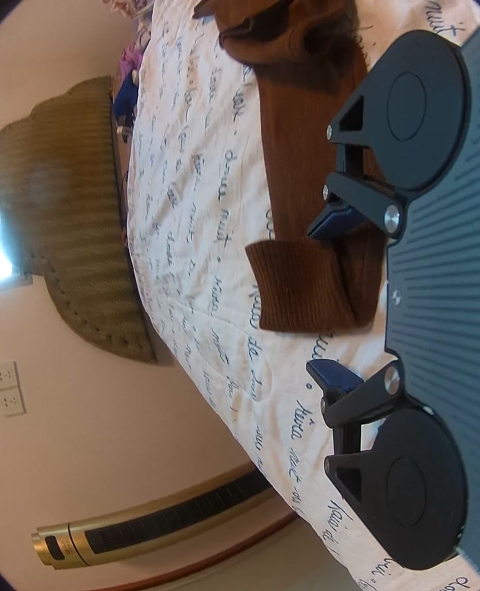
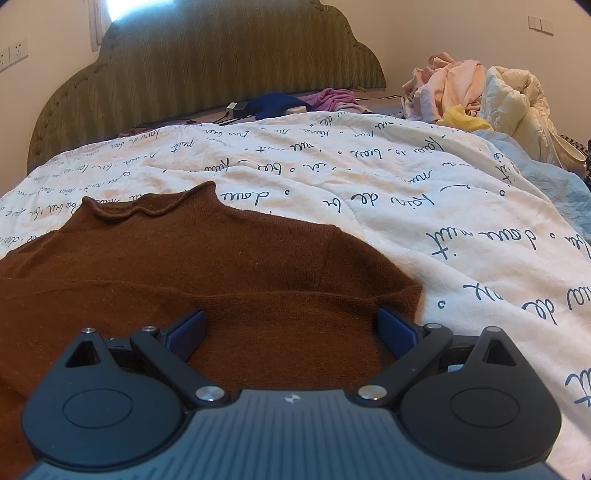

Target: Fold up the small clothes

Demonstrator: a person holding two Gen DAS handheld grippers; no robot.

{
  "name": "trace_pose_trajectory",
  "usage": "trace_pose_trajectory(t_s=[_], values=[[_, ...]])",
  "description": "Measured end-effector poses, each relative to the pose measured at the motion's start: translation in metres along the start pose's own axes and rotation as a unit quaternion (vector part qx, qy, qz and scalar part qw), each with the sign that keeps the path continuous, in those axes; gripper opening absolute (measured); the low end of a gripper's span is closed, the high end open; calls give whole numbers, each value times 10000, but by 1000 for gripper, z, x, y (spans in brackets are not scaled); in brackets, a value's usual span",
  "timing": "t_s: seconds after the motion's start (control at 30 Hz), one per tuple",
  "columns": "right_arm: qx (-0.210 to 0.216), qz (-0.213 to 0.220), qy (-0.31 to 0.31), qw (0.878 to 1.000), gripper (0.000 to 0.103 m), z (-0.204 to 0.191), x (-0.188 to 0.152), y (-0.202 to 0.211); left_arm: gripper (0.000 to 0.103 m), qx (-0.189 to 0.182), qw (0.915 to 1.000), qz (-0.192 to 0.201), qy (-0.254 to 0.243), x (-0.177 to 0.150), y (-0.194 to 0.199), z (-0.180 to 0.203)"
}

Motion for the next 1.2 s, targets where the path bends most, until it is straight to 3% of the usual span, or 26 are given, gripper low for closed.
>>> trace_pose_trajectory(t_s=[0.07, 0.17, 0.2, 0.3, 0.37, 0.43, 0.5, 0.53, 0.6, 0.7, 0.8, 0.93, 1.07, 1.2], values=[[8, 3, -8, 10000, 99, 0, 0, 0, 73, -255, 9991, 226, -258, 0, 9, 12], [33, 15, -43, 10000, 99, -1, 0, 0, 72, -9, 9958, 241, -888, -8, 5, 31], [41, 20, -60, 10000, 99, -1, 0, 0, 67, 83, 9945, 199, -1026, -11, 0, 34], [37, 22, -61, 10000, 99, -1, 0, -1, 61, 298, 9948, 141, -968, -10, -11, 29], [47, 22, -78, 10000, 99, 0, 0, 0, 54, 531, 9943, 172, -905, -6, -15, 21], [55, 25, -94, 9999, 99, 0, 0, 0, 35, 635, 9937, 127, -920, -5, -19, 15], [59, 27, -100, 9999, 100, 1, 0, 0, 22, 698, 9933, 57, -916, -7, -25, 11], [63, 29, -108, 9999, 100, 1, 0, 0, 21, 725, 9936, 55, -863, -7, -26, 9], [69, 30, -115, 9999, 100, 1, 0, 0, 9, 736, 9955, 25, -598, -5, -27, 4], [68, 30, -113, 9999, 100, 1, 0, 0, 8, 742, 9958, -8, 537, 7, -26, -21], [70, 30, -116, 9999, 100, 1, 0, 0, 7, 877, 9839, 234, 1541, 37, -17, -52], [93, 41, -132, 9999, 100, 1, 0, 1, 7, 939, 9654, 825, 2288, 110, 4, -94], [121, 51, -159, 9998, 100, 1, 0, 2, 7, 935, 9626, 1160, 2264, 168, 23, -111], [121, 52, -152, 9998, 100, 2, 0, 2, 7, 841, 9665, 1263, 2068, 174, 28, -95]])
Point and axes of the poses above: each gripper's, at about its wrist camera, not at the fingertips, and y roughly against the way its jaws point, z to its right, x to its top, the point moved 5 cm from there along -y, roughly the way its jaws point, and after that the axes turned 7 degrees about z, right-handed, at the moved point
